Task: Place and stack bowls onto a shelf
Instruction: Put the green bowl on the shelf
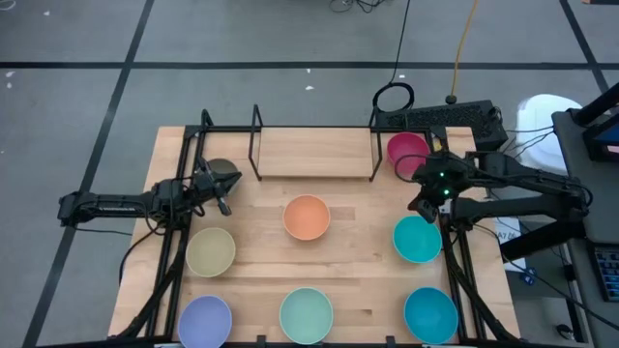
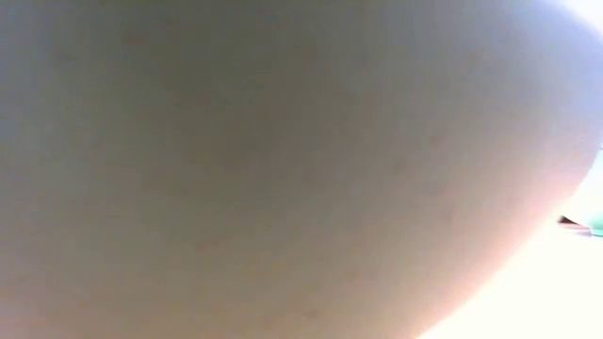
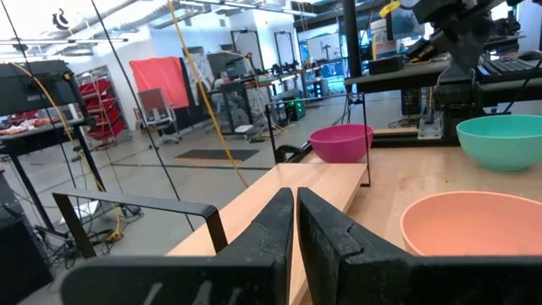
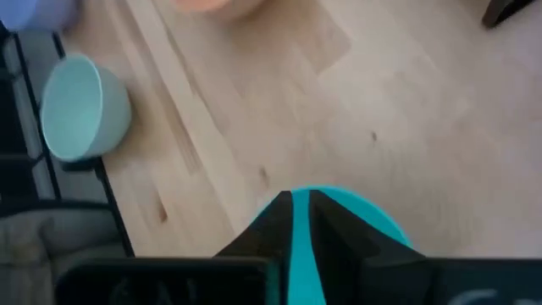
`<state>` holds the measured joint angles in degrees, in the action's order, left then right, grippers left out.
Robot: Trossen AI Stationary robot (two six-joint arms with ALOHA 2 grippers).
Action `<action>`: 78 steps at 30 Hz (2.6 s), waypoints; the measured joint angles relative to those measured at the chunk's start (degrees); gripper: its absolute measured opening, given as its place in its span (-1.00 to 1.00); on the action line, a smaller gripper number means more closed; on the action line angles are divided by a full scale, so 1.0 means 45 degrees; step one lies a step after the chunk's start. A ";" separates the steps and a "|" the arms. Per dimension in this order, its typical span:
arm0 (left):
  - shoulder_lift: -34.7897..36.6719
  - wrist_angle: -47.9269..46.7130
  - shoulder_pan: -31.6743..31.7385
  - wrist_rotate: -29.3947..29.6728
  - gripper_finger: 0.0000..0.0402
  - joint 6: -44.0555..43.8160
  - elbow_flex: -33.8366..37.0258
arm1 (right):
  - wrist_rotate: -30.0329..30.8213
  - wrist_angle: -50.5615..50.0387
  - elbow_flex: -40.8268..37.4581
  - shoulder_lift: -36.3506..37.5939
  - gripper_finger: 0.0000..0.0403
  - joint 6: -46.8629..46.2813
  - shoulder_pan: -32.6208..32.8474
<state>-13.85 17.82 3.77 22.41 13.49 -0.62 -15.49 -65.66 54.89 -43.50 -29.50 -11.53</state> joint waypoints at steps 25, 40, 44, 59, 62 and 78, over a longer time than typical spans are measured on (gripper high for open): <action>-0.0002 0.0005 0.0000 0.0000 -0.87 0.0007 0.0000 | 0.0779 -0.1347 0.0000 -0.3528 -0.41 0.9310 0.0000; -0.0002 0.0005 0.0000 0.0000 -0.87 0.0007 0.0000 | 0.0768 -0.1157 -0.0680 -0.4920 -0.45 1.0435 0.0023; -0.0005 0.0005 0.0000 0.0004 -0.87 0.0004 0.0000 | 0.0776 -0.0851 -0.1353 -0.4908 -0.45 1.0899 0.0075; 0.0000 0.0005 0.0000 0.0005 -0.87 -0.0012 0.0000 | 0.1512 0.0942 -0.3133 -0.4911 -0.51 1.1773 0.0087; -0.0002 0.0005 0.0000 0.0002 -0.87 -0.0008 0.0000 | 0.1519 0.1109 -0.3133 -0.4909 -0.73 1.1811 0.0087; 0.0000 0.0005 0.0000 0.0005 -0.87 -0.0007 0.0000 | 0.2485 0.0954 -0.0489 -0.4911 -0.99 0.9763 0.0097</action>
<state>-13.85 17.85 3.77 22.44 13.45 -0.62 -4.31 -61.36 52.69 -65.60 14.43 -11.09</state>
